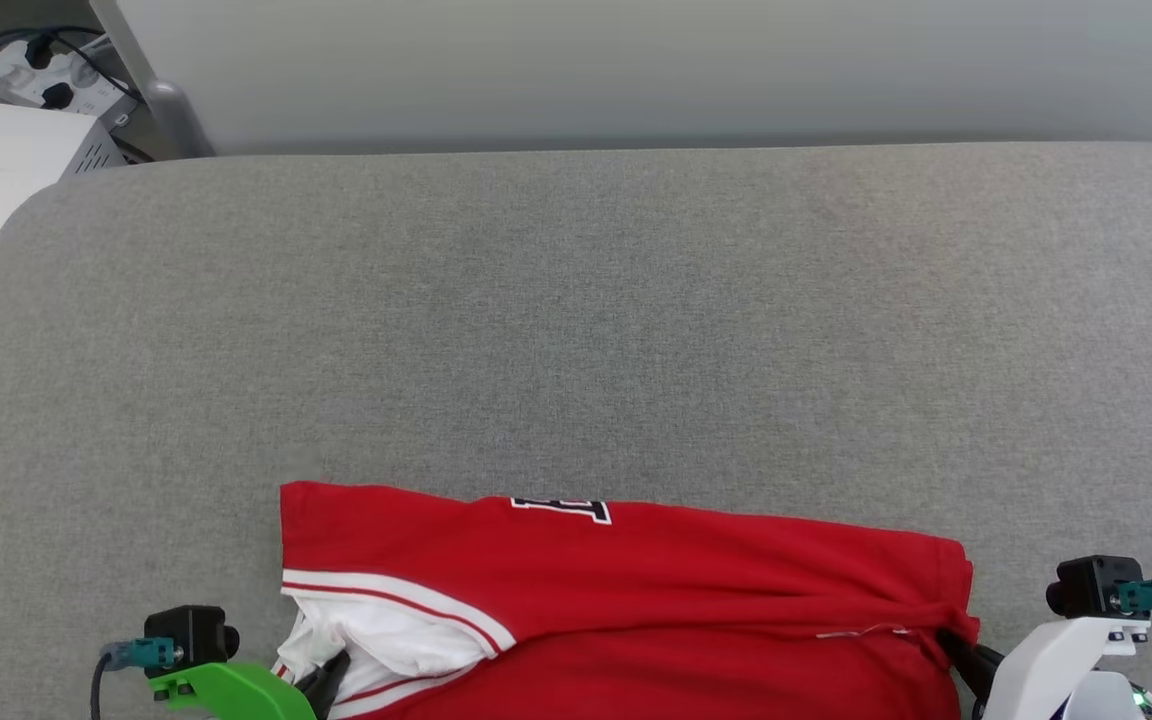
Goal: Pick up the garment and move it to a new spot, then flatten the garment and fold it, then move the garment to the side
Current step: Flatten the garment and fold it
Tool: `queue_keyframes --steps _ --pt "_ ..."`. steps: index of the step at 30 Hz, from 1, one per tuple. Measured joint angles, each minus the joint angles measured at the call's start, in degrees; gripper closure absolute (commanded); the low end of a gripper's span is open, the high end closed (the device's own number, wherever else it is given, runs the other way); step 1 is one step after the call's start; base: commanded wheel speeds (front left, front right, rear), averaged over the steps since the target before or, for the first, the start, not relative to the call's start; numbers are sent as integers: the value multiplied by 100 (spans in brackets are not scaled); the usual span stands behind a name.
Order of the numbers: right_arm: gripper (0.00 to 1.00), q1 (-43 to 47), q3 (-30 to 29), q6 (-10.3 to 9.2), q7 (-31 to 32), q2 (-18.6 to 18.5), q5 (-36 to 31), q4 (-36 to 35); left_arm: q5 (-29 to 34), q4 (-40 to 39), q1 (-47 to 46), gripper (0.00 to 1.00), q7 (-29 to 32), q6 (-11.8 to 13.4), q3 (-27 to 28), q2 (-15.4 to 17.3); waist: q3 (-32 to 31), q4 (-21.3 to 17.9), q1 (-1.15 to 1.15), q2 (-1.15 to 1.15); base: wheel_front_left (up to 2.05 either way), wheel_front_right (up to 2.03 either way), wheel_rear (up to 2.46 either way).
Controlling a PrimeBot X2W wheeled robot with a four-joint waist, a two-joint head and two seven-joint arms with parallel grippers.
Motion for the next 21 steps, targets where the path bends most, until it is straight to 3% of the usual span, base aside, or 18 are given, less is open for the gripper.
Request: queue_keyframes --steps 1,2,3,9,15,21 --pt "0 15 -7 0 -44 35 -27 -2 -16 70 -4 71 -3 -43 -3 -46 -15 -2 0 0 0 0 0" --pt "0 32 -13 0 -88 60 -43 -9 -16 116 -10 6 -46 -78 2 -75 -27 -3 0 0 0 0 0" --pt "0 61 -20 0 -135 93 -44 -23 -15 169 -19 0 -120 -87 10 -109 -42 -3 0 0 0 0 0" --pt "0 155 -111 1 -421 170 -112 -266 179 293 -145 0 -754 -249 134 -246 -162 1 0 0 0 0 0" --pt "0 220 -318 1 -277 133 -190 -681 710 36 -325 0 -1438 -218 157 -192 -254 -2 0 0 0 0 0" --pt "0 219 -727 0 282 -67 -323 -992 1450 -498 -516 0 -1953 89 298 -210 -191 -10 0 0 0 0 0"
